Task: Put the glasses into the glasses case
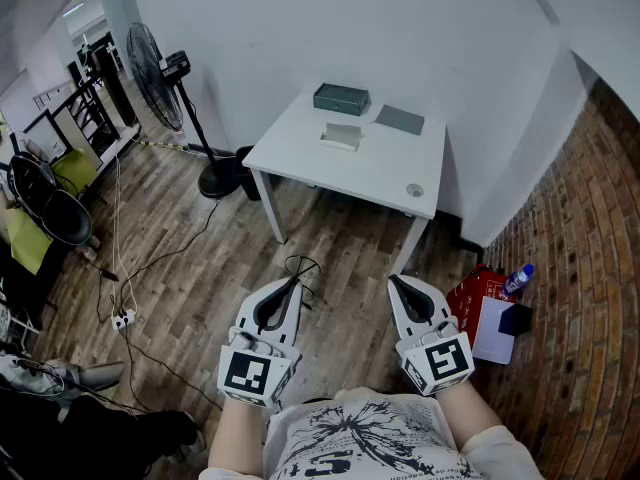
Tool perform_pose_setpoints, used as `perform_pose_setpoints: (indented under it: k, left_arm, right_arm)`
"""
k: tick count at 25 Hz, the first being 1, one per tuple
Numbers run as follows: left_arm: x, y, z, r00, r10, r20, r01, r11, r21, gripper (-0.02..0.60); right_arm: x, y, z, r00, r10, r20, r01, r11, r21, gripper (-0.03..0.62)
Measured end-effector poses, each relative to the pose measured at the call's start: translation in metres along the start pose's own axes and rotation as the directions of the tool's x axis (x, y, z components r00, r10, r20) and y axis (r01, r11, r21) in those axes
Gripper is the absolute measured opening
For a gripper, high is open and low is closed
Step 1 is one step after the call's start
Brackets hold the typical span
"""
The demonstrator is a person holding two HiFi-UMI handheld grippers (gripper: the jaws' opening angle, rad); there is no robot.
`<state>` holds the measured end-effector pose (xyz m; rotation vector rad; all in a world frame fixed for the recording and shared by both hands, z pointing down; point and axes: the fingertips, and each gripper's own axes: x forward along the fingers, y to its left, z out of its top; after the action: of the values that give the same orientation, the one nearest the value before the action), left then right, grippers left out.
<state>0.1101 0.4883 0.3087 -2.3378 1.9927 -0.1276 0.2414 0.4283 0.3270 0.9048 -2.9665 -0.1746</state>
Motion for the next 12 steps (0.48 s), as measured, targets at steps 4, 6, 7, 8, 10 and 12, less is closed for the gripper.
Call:
perform_pose_setpoints:
  k: [4,6,7,8,10,12]
  left_arm:
    - [0.000,0.002,-0.003,1.000,0.001,-0.002,-0.001,1.000,-0.008,0.017]
    - [0.001,0.005,-0.004,1.000,0.001,-0.001,-0.001,1.000,-0.011,0.016]
    - [0.002,0.008,-0.004,1.000,0.000,0.000,0.000,1.000,-0.013,0.017]
    - [0.003,0.010,-0.004,1.000,0.000,0.000,0.000,1.000,-0.015,0.017]
    - [0.005,0.016,-0.006,1.000,-0.001,-0.003,0.001,1.000,-0.018,0.017]
    - [0.009,0.022,-0.009,1.000,0.000,-0.009,0.000,1.000,-0.021,0.017]
  right_arm:
    - [0.004,0.000,-0.002,1.000,0.003,-0.011,-0.003,1.000,0.004,0.014]
    - [0.007,0.000,-0.002,1.000,0.001,-0.015,-0.001,1.000,0.005,0.014]
    - [0.010,0.001,-0.003,1.000,0.000,-0.017,0.000,1.000,0.005,0.014]
    - [0.013,0.001,-0.003,1.000,0.001,-0.021,0.000,1.000,0.006,0.014]
    - [0.021,0.002,-0.005,1.000,0.005,-0.031,-0.005,1.000,0.015,0.014]
    - [0.029,0.003,-0.009,0.999,0.011,-0.040,-0.010,0.999,0.032,0.014]
